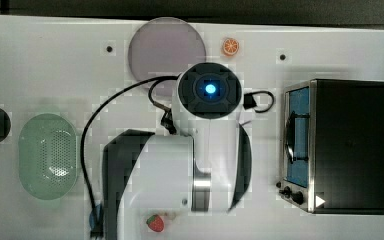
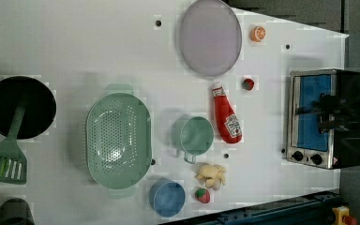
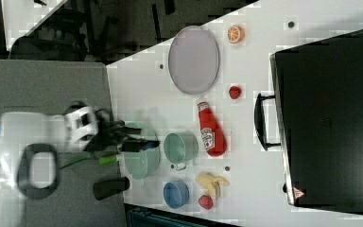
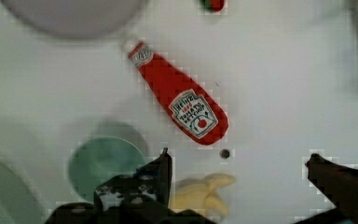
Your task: Pick Ketchup from the table and place it in strainer.
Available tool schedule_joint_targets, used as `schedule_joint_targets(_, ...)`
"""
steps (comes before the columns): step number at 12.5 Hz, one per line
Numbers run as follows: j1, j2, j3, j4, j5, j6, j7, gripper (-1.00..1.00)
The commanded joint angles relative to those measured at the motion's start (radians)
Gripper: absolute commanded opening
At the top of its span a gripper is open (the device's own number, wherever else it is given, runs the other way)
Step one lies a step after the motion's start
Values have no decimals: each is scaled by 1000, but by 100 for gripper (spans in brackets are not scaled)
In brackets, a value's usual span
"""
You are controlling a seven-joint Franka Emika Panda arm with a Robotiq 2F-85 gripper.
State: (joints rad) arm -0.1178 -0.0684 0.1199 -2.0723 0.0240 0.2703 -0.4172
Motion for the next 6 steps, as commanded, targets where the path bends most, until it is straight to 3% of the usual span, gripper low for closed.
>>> schedule_joint_targets(1,-3,54,16,-67,1,120,-411,100)
schedule_joint_targets(6,2,95,24,-241,0,465,-523,100)
